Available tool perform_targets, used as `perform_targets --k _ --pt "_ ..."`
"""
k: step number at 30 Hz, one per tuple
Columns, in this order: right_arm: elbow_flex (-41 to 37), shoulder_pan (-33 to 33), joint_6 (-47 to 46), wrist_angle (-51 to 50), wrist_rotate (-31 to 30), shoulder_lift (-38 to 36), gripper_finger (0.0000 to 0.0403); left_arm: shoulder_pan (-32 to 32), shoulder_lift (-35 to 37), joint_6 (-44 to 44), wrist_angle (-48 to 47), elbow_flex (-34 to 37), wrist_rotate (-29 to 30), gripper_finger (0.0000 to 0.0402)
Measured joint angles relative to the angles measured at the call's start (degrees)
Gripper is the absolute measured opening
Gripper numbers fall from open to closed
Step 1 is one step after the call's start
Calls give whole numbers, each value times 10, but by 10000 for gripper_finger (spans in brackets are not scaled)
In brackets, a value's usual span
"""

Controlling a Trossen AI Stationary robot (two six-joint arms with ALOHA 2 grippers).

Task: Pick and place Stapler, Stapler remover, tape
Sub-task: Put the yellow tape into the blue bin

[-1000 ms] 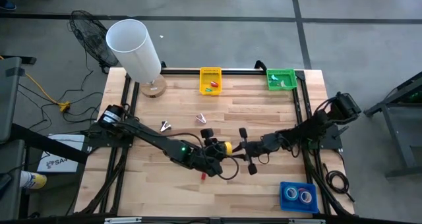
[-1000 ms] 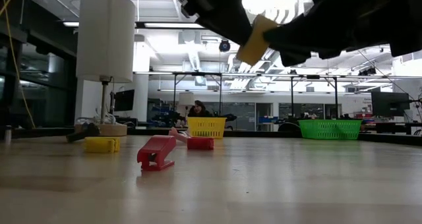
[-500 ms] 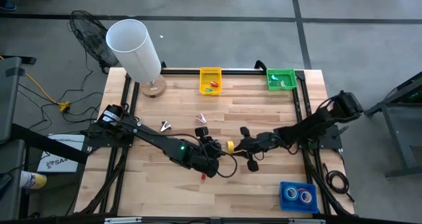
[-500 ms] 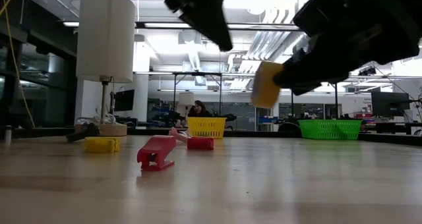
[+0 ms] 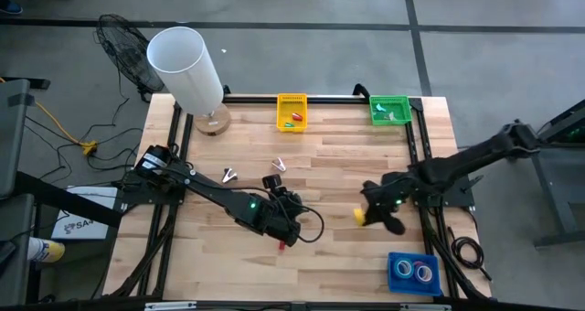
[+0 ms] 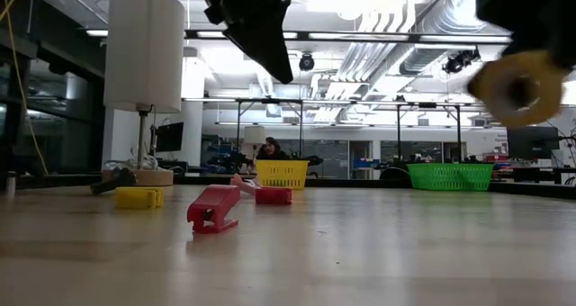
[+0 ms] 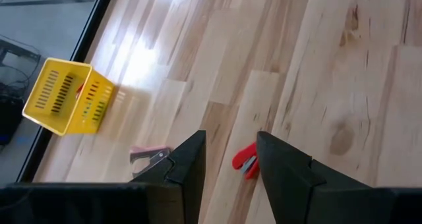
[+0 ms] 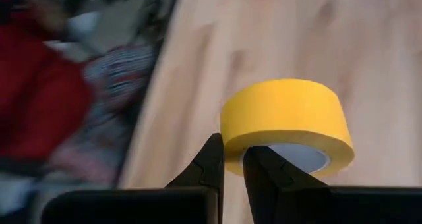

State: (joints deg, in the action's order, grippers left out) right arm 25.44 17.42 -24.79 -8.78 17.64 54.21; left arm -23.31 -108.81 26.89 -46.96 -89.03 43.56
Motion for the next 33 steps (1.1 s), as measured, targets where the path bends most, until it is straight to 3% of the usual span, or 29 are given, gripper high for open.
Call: perform_targets --k 7,11,23,33 --pt "0 22 -119 -109 181 -125 26 0 0 4 1 0 -5 131" --pt "0 61 -176 -116 236 -156 26 0 0 6 1 0 -6 131" --pt "0 203 -214 -101 210 -96 26 0 0 -7 1 0 -10 131" --pt "0 298 -258 40 177 17 26 0 0 -16 1 0 -11 131"
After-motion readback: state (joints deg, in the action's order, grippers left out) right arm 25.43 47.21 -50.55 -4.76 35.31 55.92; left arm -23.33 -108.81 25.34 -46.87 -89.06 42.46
